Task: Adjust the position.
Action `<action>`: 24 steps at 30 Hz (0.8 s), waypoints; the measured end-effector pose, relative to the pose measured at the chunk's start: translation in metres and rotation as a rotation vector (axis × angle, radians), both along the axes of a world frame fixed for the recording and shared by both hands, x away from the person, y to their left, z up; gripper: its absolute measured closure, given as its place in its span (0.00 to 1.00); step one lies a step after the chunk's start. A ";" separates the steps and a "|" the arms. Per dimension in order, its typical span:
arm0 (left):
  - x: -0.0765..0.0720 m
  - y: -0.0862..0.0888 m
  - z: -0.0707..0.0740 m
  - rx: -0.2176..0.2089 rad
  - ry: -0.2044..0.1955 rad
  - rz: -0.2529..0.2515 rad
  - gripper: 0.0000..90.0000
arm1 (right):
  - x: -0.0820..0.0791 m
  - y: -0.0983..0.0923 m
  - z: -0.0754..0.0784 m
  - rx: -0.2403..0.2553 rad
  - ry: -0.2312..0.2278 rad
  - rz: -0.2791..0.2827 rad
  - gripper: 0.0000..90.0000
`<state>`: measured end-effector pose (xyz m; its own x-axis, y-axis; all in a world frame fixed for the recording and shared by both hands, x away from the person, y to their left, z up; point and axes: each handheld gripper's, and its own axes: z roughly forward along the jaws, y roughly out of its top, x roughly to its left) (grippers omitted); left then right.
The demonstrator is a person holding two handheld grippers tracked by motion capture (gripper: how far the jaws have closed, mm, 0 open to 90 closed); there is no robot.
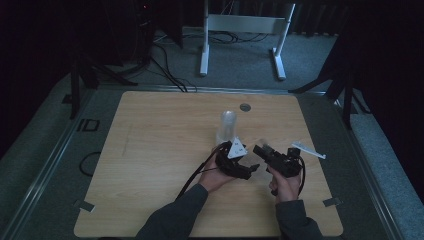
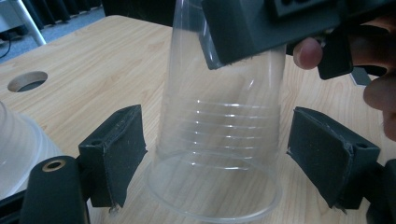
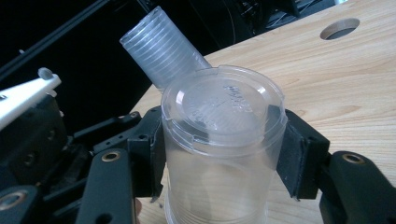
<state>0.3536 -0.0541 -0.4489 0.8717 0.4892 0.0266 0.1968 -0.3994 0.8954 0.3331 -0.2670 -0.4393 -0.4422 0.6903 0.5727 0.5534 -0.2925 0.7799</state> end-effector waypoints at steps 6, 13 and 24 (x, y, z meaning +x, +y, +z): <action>0.001 -0.002 -0.003 0.006 0.003 0.003 0.21 | 0.000 -0.001 -0.001 0.033 0.008 0.007 0.47; 0.001 -0.004 -0.006 0.013 0.009 -0.001 0.23 | 0.001 -0.005 -0.003 0.081 0.026 0.011 0.47; 0.000 -0.005 -0.007 0.003 -0.002 0.014 0.23 | 0.002 -0.008 -0.008 0.136 0.046 0.017 0.47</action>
<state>0.3537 -0.0592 -0.4561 0.8649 0.5011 0.0296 0.2006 -0.3991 0.8947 0.3354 -0.2750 -0.4472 -0.4247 0.5972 0.6804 0.5935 -0.3839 0.7074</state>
